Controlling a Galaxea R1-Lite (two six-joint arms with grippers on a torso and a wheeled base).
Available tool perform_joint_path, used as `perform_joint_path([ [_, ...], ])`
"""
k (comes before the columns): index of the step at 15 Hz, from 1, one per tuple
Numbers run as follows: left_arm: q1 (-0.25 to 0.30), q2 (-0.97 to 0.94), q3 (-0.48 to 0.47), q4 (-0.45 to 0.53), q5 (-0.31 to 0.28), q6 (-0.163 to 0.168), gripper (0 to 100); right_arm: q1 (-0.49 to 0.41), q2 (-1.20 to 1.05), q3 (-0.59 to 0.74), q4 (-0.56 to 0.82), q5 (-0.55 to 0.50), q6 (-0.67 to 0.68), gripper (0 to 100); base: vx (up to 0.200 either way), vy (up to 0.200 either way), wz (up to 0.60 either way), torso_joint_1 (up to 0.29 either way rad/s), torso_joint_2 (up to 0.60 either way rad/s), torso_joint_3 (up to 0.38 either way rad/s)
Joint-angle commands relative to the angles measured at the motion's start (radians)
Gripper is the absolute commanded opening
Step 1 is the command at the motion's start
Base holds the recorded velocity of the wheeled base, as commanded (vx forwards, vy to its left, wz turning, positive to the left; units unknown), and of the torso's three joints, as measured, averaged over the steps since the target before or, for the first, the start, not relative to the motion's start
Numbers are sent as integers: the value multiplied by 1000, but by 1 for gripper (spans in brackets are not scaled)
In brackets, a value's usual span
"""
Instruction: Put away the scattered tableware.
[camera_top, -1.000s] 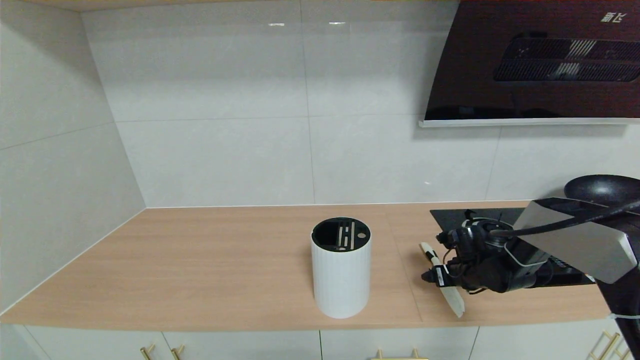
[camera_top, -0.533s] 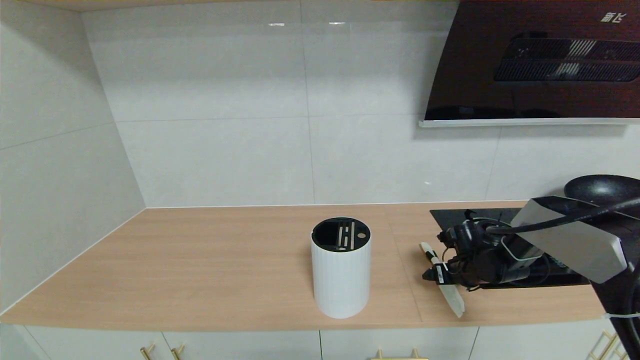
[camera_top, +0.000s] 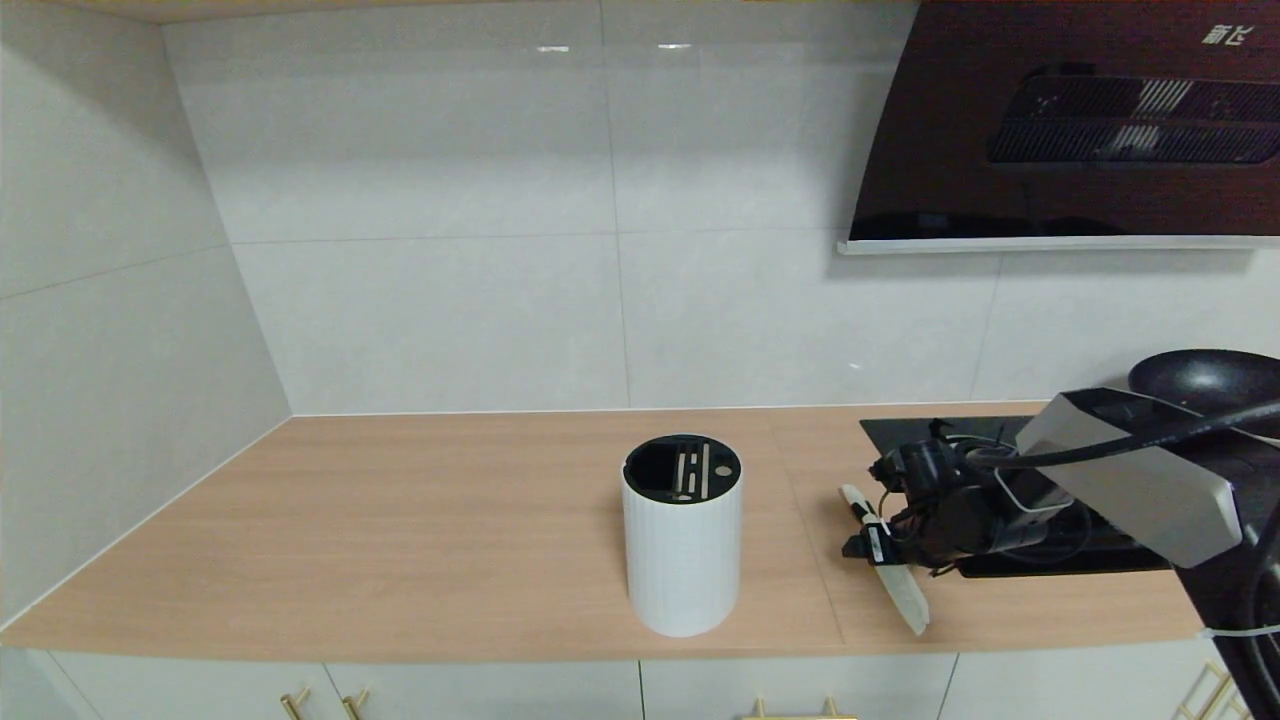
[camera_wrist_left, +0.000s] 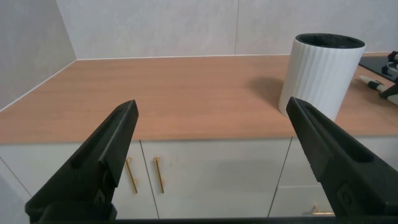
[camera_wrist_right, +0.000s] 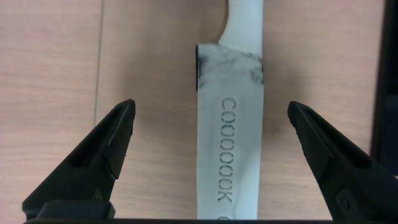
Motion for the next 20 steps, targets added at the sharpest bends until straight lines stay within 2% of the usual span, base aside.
perform_joint_path([
  [1,0,0,0,0,0,0,100,0,-3,-5,4,-1,-2,100,0,0,0,0,0,0],
  [5,0,0,0,0,0,0,100,0,2,-49,83,-1,-5,100,0,0,0,0,0,0],
  [7,0,0,0,0,0,0,100,0,12,-101,174,1,-8,100,0,0,0,0,0,0],
  [12,0,0,0,0,0,0,100,0,31,-164,223,2,-10,100,0,0,0,0,0,0],
  [13,0,0,0,0,0,0,100,0,35,-172,232,2,-10,0,0,0,0,0,0,0],
  [16,0,0,0,0,0,0,100,0,38,-201,284,4,-10,0,0,0,0,0,0,0],
  [17,0,0,0,0,0,0,100,0,46,-230,341,4,-8,0,0,0,0,0,0,0],
  [20,0,0,0,0,0,0,100,0,46,-233,353,2,-7,0,0,0,0,0,0,0],
])
